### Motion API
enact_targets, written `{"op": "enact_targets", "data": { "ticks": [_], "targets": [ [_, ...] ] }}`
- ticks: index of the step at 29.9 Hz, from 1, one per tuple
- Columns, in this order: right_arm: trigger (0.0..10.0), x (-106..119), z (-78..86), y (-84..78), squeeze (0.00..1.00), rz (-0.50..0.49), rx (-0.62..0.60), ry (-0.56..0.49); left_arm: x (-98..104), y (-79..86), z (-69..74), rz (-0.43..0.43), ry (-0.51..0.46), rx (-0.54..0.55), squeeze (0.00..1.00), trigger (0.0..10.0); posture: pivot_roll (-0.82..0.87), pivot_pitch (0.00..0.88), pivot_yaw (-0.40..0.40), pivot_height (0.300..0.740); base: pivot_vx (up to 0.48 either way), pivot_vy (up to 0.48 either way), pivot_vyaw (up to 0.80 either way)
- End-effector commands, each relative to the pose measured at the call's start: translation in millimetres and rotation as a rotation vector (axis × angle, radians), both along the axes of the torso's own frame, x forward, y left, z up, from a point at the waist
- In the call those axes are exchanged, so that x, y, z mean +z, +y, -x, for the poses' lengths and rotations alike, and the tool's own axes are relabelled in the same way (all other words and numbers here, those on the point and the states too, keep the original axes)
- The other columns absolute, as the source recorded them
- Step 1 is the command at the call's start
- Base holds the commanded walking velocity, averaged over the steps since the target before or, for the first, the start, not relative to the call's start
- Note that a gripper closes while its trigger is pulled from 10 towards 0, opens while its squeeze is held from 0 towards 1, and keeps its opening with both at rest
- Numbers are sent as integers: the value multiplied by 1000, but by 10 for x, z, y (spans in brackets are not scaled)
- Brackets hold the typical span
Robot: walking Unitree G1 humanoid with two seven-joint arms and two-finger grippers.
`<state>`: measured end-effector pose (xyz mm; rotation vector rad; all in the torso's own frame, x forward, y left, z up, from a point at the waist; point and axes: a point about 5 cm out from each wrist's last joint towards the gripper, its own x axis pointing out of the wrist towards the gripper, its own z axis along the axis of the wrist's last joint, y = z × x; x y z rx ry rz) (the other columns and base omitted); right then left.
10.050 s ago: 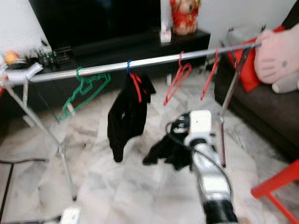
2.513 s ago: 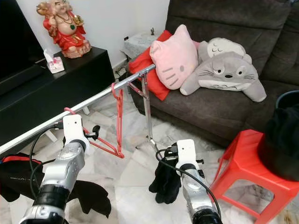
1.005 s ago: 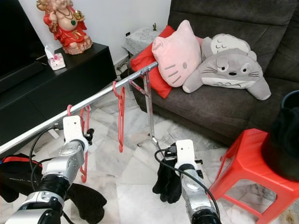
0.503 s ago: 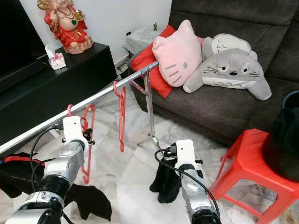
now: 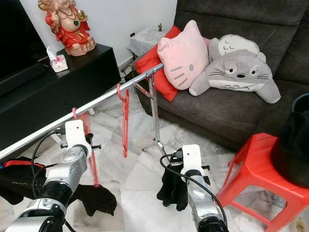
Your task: Hang hanger
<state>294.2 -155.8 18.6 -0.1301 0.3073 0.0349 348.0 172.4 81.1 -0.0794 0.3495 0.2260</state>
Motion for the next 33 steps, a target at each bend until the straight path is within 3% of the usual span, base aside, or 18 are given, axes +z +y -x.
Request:
{"op": "enact_targets", "data": {
  "ticks": [1, 11, 16, 22, 24, 27, 33],
  "targets": [
    [10000, 61, -38, 61, 0, -6, 16, -34, -30, 59, 27, -13, 6, 14, 0, 0, -165, 0, 143, 732, 0, 0, 0],
    [10000, 59, -32, 56, 0, -3, 19, -36, 22, 84, 64, -32, -56, 19, 0, 0, -171, 0, 141, 732, 0, 0, 0],
    [10000, 71, -37, 38, 0, -1, 19, -42, 175, 85, 114, -35, -197, -14, 0, 0, -172, 0, 137, 732, 0, 0, 0],
    [10000, 79, -40, 21, 0, 2, 19, -45, 223, 122, 258, -56, -272, -46, 0, 235, -168, 0, 133, 732, 0, 0, 0],
    [10000, 74, -38, 18, 0, 2, 19, -43, 226, 115, 294, -69, -280, -64, 0, 706, -162, 0, 129, 732, 0, 0, 0],
    [10000, 61, -29, 28, 0, 3, 25, -37, 223, 83, 338, -97, -272, -99, 0, 314, -159, 0, 128, 732, 0, 0, 0],
    [10000, 61, -28, 30, 0, 3, 26, -36, 201, 38, 439, -139, -250, -173, 0, 706, -159, 0, 128, 732, 0, 0, 0]
  ]
}}
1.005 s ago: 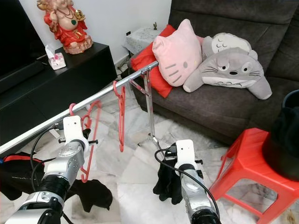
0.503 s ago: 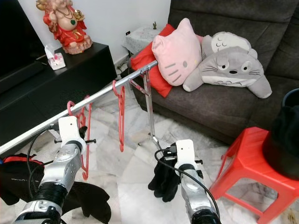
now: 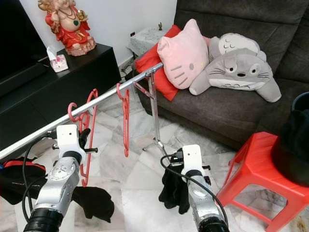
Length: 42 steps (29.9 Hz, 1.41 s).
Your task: Hang hanger
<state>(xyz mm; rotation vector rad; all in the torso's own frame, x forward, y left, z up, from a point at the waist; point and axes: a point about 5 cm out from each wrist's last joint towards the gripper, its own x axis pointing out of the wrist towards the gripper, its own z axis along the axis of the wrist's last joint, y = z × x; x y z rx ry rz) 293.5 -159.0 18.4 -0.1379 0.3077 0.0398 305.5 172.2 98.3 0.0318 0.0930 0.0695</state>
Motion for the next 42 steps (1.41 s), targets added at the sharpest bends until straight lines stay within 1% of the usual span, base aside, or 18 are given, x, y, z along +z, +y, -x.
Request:
{"op": "enact_targets", "data": {
  "ticks": [1, 2, 3, 6, 12, 14, 15, 17, 18, 20, 23, 27, 29, 36, 42],
  "targets": [
    [10000, 62, -35, 62, 0, -4, 20, -37, 30, 40, 16, -27, -1, -4, 0, 706, -159, 0, 128, 732, 0, 0, 0],
    [10000, 62, -35, 62, 0, -4, 21, -37, 31, 40, 19, -28, -1, -4, 0, 706, -159, 0, 128, 732, 0, 0, 0],
    [10000, 58, -34, 57, 0, -2, 22, -34, -22, 51, 103, -79, 21, -46, 0, 10000, -163, 0, 127, 732, 0, 0, 0],
    [10000, 50, -33, 53, 0, 0, 24, -28, -119, 73, 273, -178, 63, -130, 0, 10000, -161, 0, 126, 732, 0, 0, 0],
    [10000, 54, -42, 52, 0, -1, 27, -26, -127, 122, 419, -246, 58, -172, 0, 10000, -155, 0, 123, 732, 0, 0, 0],
    [10000, 56, -44, 53, 0, -1, 28, -26, -133, 135, 465, -257, 54, -183, 0, 10000, -153, 0, 121, 732, 0, 0, 0],
    [10000, 56, -44, 53, 0, -1, 30, -26, -142, 151, 534, -270, 49, -193, 0, 10000, -149, 0, 119, 732, 0, 0, 0],
    [10000, 50, -40, 55, 0, 0, 32, -24, -140, 158, 607, -276, 35, -205, 0, 10000, -148, 0, 117, 732, 0, 0, 0],
    [10000, 47, -37, 56, 0, 1, 33, -22, -126, 159, 653, -264, 18, -208, 0, 10000, -148, 0, 117, 732, 0, 0, 0],
    [10000, 45, -36, 58, 0, 1, 35, -22, -107, 163, 695, -251, -1, -206, 0, 10000, -148, 0, 117, 732, 0, 0, 0],
    [10000, 48, -42, 53, 0, 1, 35, -22, -102, 171, 796, -250, -18, -222, 0, 10000, -144, 0, 111, 732, 0, 0, 0],
    [10000, 43, -43, 56, 0, 2, 38, -19, -104, 160, 859, -273, -24, -263, 0, 10000, -142, 0, 109, 732, 0, 0, 0],
    [10000, 41, -43, 55, 0, 4, 40, -17, -62, 158, 895, -270, -50, -280, 0, 10000, -138, 0, 105, 732, 0, 0, 0],
    [10000, 42, -48, 54, 0, 5, 44, -15, 17, 156, 901, -259, -88, -297, 0, 10000, -136, 0, 101, 732, 0, 0, 0],
    [10000, 47, -57, 49, 0, 5, 44, -15, 52, 133, 888, -270, -106, -323, 0, 10000, -137, 0, 100, 732, 0, 0, 0]
  ]
}}
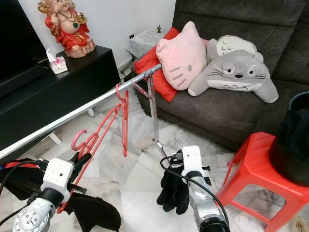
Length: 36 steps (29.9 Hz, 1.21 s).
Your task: Hang hanger
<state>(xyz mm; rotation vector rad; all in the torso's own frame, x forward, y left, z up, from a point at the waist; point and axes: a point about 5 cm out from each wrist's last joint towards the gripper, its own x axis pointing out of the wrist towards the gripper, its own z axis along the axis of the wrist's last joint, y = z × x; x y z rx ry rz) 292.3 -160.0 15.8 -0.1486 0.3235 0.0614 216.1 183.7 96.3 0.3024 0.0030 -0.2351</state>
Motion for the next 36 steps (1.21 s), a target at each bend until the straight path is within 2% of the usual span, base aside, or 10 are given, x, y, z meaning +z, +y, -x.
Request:
{"op": "enact_targets", "data": {
  "ticks": [1, 8, 14, 23, 36],
  "targets": [
    [10000, 76, -72, 56, 0, -2, 22, -33, 93, 8, -18, -3, -42, -13, 0, 10000, -138, 0, 99, 732, 0, 0, 0],
    [10000, 80, -73, 52, 0, 0, 23, -36, 199, -4, -101, 51, -99, 16, 0, 10000, -140, 0, 99, 732, 0, 0, 0],
    [10000, 80, -75, 56, 0, 0, 24, -36, 255, 8, -144, 58, -122, 31, 0, 10000, -136, 0, 99, 732, 0, 0, 0],
    [10000, 84, -82, 68, 0, 6, 29, -37, 181, 23, -214, 31, -79, 70, 0, 10000, -139, 0, 101, 732, 0, 0, 0],
    [10000, 88, -88, 70, 0, 6, 30, -38, 134, 40, -215, 18, -57, 81, 0, 10000, -139, 0, 101, 732, 0, 0, 0]
  ]
}}
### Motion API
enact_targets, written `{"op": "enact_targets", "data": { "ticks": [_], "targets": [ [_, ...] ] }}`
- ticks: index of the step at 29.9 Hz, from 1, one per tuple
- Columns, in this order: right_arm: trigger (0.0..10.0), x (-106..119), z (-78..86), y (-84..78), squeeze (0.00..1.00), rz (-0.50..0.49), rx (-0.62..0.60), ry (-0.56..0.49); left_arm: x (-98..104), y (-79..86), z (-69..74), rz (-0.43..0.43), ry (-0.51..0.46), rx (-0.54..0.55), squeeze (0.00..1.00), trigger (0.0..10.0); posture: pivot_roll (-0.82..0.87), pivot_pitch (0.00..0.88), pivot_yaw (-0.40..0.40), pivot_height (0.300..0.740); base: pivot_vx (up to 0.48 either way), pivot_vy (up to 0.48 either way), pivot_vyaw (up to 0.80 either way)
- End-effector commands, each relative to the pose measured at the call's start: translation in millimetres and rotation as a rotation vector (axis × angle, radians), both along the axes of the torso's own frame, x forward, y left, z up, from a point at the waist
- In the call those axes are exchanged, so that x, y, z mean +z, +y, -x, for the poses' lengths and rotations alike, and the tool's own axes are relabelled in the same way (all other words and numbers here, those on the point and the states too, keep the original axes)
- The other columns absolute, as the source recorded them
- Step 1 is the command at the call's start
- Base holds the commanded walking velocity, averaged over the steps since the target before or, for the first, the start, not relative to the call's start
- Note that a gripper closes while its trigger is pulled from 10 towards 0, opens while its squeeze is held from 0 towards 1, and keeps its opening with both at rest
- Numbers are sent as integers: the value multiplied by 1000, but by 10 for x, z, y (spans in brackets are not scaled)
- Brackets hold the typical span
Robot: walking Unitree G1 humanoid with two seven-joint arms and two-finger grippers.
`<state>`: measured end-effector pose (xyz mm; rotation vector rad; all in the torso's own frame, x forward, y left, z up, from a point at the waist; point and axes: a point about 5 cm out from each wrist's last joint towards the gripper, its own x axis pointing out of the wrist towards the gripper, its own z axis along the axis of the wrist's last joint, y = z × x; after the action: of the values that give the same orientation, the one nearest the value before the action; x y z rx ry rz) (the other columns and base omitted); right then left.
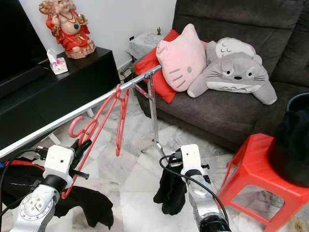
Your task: Hang hanger
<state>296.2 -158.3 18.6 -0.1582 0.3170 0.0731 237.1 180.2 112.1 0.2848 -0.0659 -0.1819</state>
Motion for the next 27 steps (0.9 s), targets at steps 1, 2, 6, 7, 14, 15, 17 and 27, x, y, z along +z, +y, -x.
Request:
{"op": "enact_targets", "data": {
  "ticks": [1, 2, 6, 7, 14, 15, 17, 27],
  "targets": [
    [10000, 59, -49, 53, 0, -1, 17, -32, -25, 75, -5, -6, 17, 39, 0, 10000, -139, 0, 101, 732, 0, 0, 0],
    [10000, 59, -49, 53, 0, -1, 17, -32, -25, 75, -5, -6, 17, 39, 0, 10000, -139, 0, 101, 732, 0, 0, 0],
    [10000, 49, -42, 59, 0, 1, 24, -29, -42, 149, 43, 12, 14, 85, 0, 10000, -135, 0, 96, 732, 0, 0, 0],
    [10000, 49, -41, 59, 0, 0, 24, -28, -44, 156, 44, 13, 15, 90, 0, 10000, -135, 0, 95, 732, 0, 0, 0],
    [10000, 44, -39, 63, 0, 0, 26, -27, -74, 149, 32, 7, 30, 92, 0, 10000, -137, 0, 96, 732, 0, 0, 0],
    [10000, 43, -38, 64, 0, 0, 26, -28, -79, 144, 28, 7, 32, 93, 0, 10000, -139, 0, 96, 732, 0, 0, 0],
    [10000, 44, -39, 66, 0, 0, 26, -29, -77, 136, 22, 19, 27, 97, 0, 10000, -140, 0, 97, 732, 0, 0, 0],
    [10000, 45, -39, 66, 0, -2, 28, -29, 1, 144, 25, 55, -14, 99, 0, 10000, -136, 0, 96, 732, 0, 0, 0]
  ]
}}
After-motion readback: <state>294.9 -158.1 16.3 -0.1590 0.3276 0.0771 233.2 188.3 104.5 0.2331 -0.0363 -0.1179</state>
